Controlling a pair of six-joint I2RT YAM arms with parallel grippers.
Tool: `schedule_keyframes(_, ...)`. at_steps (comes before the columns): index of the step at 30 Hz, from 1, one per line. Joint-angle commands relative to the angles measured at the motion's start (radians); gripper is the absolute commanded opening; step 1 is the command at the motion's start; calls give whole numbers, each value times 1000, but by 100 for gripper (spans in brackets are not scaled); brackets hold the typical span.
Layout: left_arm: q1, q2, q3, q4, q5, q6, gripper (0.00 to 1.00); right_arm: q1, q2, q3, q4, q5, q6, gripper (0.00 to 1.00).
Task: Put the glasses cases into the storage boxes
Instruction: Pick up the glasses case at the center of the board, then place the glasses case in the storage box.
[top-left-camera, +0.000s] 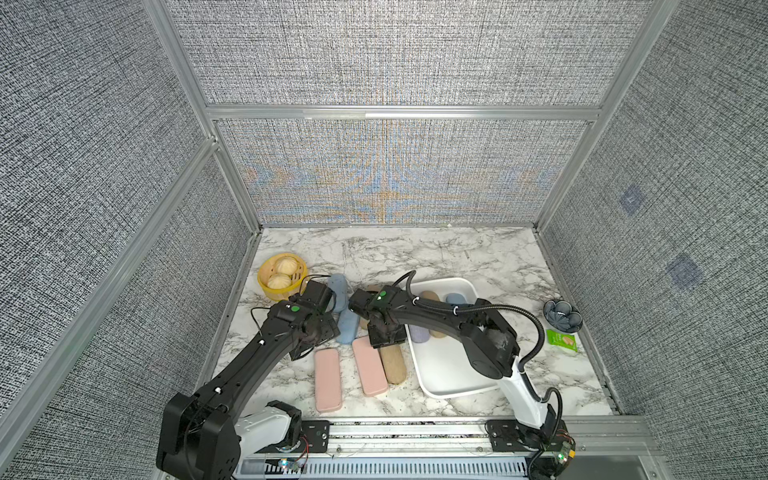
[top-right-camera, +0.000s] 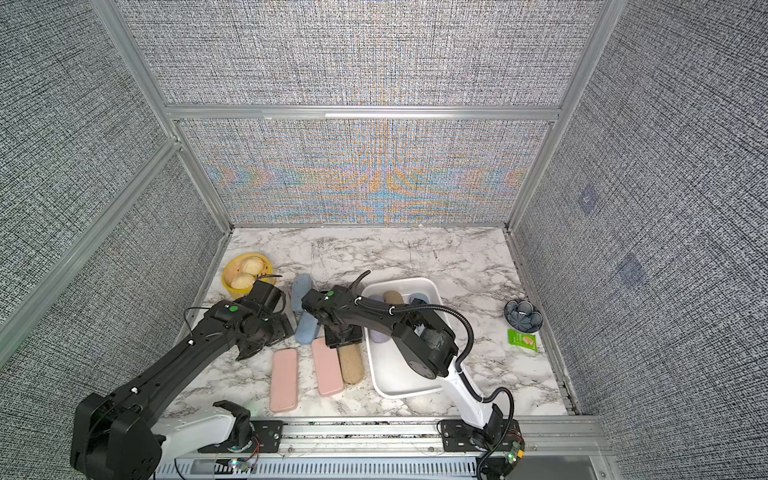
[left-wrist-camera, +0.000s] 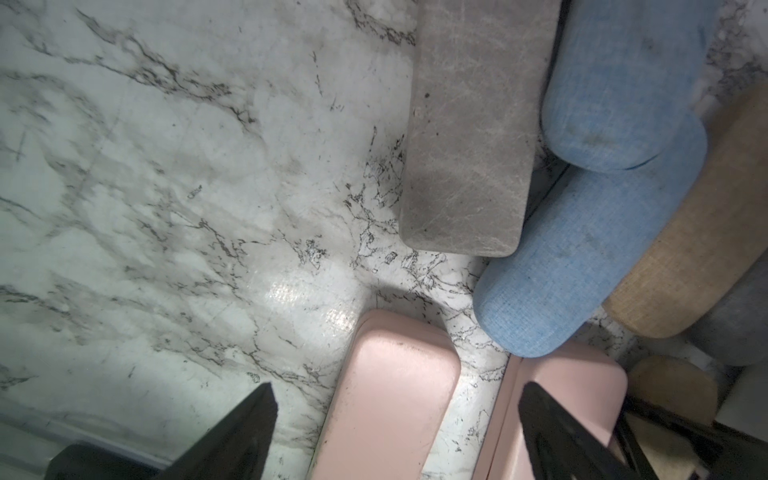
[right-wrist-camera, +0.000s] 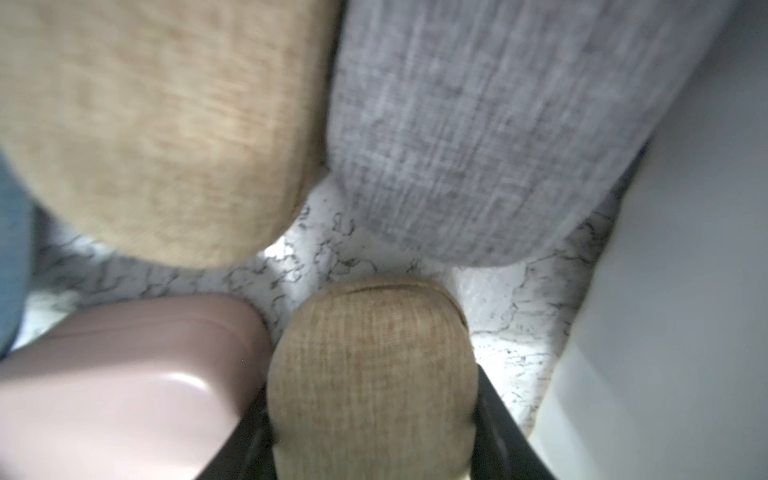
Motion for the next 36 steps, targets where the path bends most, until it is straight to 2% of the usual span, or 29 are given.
schedule_keyframes(1,1,-2,12,-23,-10,12,91,11,-47,18,-6,-11,-33,40)
schedule_keyframes(8,1,14,28,-15,31,28,90,24,-193,58,-58,33,-76,37)
schedule_keyframes(14,1,22,57,0,63,43,89,23,-349,32,-109,81,-115,37)
schedule_keyframes(19,1,33,81,23,98,51,88,-5,-505,-89,-134,131,-163,37)
schedule_keyframes(24,0,57,95,48,148,49,85,-67,-620,-271,-108,111,-172,37)
schedule_keyframes(31,-2,79,86,62,170,39,84,-116,-638,-480,4,76,-142,37)
schedule_keyframes(36,-2,90,72,70,180,34,83,-122,-572,-535,82,36,-145,36)
